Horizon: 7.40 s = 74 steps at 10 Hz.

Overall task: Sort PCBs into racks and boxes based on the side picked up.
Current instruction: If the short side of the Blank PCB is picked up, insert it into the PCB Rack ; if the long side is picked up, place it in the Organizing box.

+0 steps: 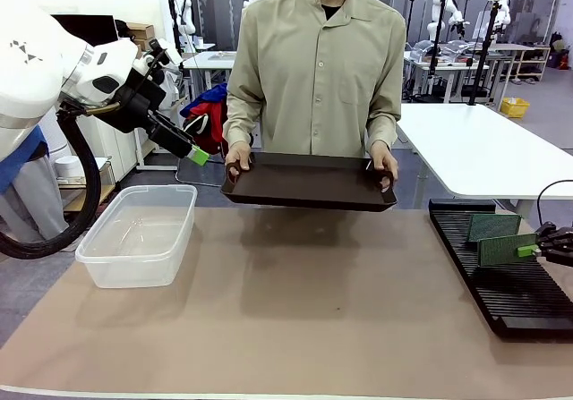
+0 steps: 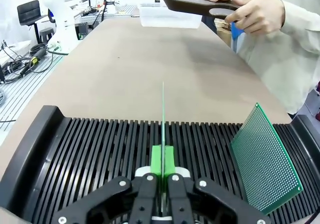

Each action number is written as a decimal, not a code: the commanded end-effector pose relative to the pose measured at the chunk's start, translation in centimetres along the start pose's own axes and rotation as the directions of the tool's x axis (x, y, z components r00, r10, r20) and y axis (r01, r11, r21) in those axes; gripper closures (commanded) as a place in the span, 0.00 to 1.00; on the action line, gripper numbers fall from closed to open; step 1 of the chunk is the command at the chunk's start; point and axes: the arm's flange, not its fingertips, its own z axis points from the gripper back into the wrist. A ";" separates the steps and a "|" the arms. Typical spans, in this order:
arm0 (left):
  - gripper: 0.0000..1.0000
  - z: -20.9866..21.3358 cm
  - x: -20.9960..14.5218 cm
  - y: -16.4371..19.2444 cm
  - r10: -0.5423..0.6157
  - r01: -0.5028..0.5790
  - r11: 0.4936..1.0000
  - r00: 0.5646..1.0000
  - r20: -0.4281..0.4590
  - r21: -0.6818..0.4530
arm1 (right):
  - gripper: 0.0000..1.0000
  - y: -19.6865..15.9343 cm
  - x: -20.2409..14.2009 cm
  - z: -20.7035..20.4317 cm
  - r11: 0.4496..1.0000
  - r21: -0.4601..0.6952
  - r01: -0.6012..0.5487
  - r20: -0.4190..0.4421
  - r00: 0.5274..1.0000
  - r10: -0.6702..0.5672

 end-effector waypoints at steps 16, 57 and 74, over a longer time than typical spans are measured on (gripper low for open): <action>0.00 -0.1 -0.2 0.0 -0.003 0.003 1.000 1.000 -0.004 -0.005 | 0.98 -0.6 -1.3 -0.4 0.993 0.068 -0.096 -0.006 0.995 0.096; 0.00 -0.1 -0.2 0.0 -0.003 0.003 1.000 1.000 -0.004 -0.005 | 0.00 3.0 6.1 4.0 0.995 -0.080 -0.064 -0.105 0.993 0.055; 0.00 -0.1 -0.2 0.0 -0.003 0.003 1.000 1.000 -0.004 -0.005 | 0.00 12.5 28.8 -0.6 0.921 -0.388 0.034 -0.386 0.902 -0.196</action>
